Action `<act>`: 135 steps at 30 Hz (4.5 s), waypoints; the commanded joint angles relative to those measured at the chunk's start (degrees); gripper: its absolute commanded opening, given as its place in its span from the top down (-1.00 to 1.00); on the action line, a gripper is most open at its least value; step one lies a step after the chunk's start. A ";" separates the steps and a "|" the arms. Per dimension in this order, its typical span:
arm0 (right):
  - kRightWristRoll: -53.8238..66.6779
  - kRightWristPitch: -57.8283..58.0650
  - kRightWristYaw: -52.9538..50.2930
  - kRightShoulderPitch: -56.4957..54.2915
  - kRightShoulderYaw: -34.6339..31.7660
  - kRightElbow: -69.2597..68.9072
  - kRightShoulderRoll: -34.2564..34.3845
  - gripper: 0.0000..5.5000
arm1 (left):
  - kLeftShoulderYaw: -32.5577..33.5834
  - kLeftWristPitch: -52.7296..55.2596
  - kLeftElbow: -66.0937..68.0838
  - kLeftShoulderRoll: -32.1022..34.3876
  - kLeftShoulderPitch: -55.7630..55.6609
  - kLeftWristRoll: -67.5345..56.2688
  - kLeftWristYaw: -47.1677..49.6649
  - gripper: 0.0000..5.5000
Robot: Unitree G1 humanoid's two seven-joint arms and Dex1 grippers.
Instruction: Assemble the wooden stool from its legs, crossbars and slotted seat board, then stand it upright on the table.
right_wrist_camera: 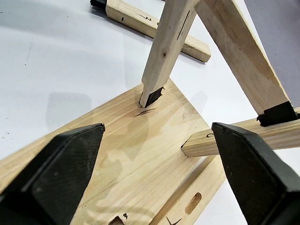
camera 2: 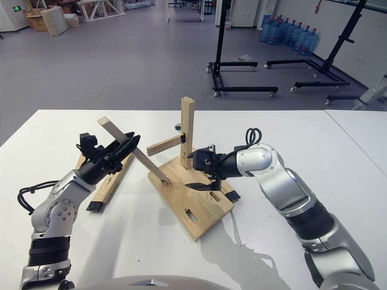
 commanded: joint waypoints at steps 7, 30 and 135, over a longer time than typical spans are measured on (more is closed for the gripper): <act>0.18 -1.16 1.62 -1.42 -0.44 0.89 -1.01 -0.54 | -1.06 -2.89 -0.99 0.77 1.57 1.98 0.68 0.27; 0.19 -1.38 2.75 -2.19 -0.14 1.02 -1.17 -0.54 | -2.15 -3.61 0.31 3.45 0.72 1.95 -0.97 0.27; 0.90 1.36 1.86 -3.64 0.24 -1.28 0.67 -0.54 | -8.39 -9.69 12.16 7.68 -6.51 13.25 -8.06 0.27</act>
